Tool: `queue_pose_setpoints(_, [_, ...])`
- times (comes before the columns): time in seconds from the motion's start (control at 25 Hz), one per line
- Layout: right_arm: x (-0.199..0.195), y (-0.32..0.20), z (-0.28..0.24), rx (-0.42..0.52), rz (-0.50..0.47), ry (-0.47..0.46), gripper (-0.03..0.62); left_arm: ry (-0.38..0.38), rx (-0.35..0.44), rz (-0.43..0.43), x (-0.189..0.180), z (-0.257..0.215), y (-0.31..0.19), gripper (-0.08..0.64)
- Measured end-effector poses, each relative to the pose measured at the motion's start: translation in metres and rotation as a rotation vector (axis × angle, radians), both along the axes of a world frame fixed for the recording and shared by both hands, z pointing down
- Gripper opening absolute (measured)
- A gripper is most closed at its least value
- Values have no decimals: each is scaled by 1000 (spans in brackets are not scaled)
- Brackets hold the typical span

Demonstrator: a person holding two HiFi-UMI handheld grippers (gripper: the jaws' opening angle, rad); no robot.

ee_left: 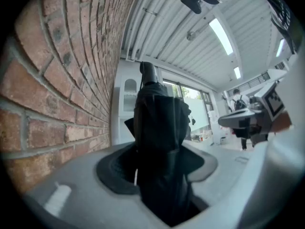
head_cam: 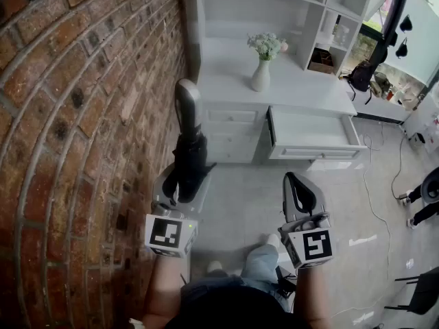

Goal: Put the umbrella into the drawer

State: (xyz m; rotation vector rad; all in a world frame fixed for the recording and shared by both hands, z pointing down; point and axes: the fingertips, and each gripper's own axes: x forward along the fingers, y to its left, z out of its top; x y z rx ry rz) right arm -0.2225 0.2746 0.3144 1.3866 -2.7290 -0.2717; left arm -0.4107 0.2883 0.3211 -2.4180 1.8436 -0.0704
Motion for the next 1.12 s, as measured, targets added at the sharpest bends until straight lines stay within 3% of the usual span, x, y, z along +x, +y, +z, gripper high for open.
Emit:
queue_pose_setpoints(0.32, [3,-24,-6,3,-21,-3,3,-33,36,-29,-2,-5,-14,238])
queue_pose_setpoints(0.56, [8,-48,-7,2,-85,-8,3,-23,2,-83,5,-6,-34,238])
queue_pose_setpoints(1.12, [88,-131,-5,-9,-173,-23,3,-44,29,-186,84,-10,-97,239])
